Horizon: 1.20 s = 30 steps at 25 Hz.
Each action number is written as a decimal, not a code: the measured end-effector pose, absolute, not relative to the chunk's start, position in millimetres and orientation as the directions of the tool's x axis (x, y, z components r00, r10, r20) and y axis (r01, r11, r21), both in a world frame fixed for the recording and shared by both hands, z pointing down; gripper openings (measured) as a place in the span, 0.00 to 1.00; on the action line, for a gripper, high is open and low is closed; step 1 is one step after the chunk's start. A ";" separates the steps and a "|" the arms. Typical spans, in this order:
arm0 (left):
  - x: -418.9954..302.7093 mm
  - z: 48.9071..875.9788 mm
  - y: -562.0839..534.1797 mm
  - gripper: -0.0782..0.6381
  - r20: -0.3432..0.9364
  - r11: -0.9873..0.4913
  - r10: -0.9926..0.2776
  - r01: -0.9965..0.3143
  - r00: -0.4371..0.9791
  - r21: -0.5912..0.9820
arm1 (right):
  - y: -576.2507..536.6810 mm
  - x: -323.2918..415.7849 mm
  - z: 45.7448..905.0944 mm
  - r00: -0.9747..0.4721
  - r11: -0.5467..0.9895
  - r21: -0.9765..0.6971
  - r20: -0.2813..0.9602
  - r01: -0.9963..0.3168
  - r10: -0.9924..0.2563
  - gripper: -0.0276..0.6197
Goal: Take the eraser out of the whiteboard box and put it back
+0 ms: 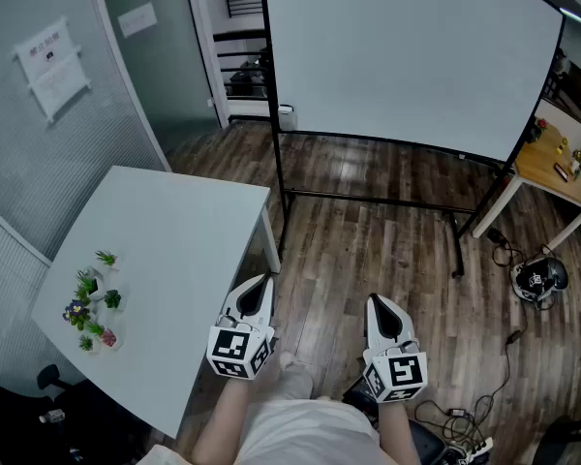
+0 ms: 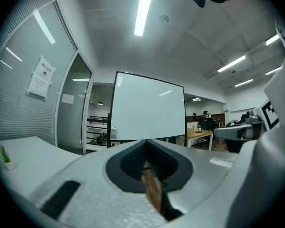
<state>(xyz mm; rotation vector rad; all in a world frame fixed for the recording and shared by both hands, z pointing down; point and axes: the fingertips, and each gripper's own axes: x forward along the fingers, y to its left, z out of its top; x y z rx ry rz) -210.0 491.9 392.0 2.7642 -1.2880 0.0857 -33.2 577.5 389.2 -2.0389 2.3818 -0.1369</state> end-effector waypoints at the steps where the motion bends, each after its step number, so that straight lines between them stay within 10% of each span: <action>1: -210.4 391.5 490.6 0.10 0.088 -0.639 -0.762 -0.767 0.641 0.058 | 576.5 -32.7 389.5 -0.156 0.152 -0.069 0.054 -0.986 -0.986 0.05; 12: -210.0 389.5 490.8 0.11 0.067 -0.649 -0.754 -0.757 0.654 0.079 | 575.7 -35.4 388.5 -0.148 0.145 -0.059 0.044 -0.988 -0.988 0.05; 14: -205.6 388.0 490.8 0.37 0.044 -0.667 -0.738 -0.738 0.673 0.106 | 575.5 -37.9 384.8 -0.163 0.161 -0.064 0.026 -0.985 -0.986 0.12; 16: -202.0 386.4 490.7 0.57 0.021 -0.676 -0.732 -0.729 0.681 0.111 | 575.2 -41.9 382.5 -0.191 0.189 -0.065 0.018 -0.980 -0.981 0.43; 30: -176.1 403.9 439.4 0.66 0.034 -0.667 -0.737 -0.734 0.675 0.132 | 525.3 -13.8 396.1 -0.183 0.179 -0.086 0.034 -0.980 -0.983 0.44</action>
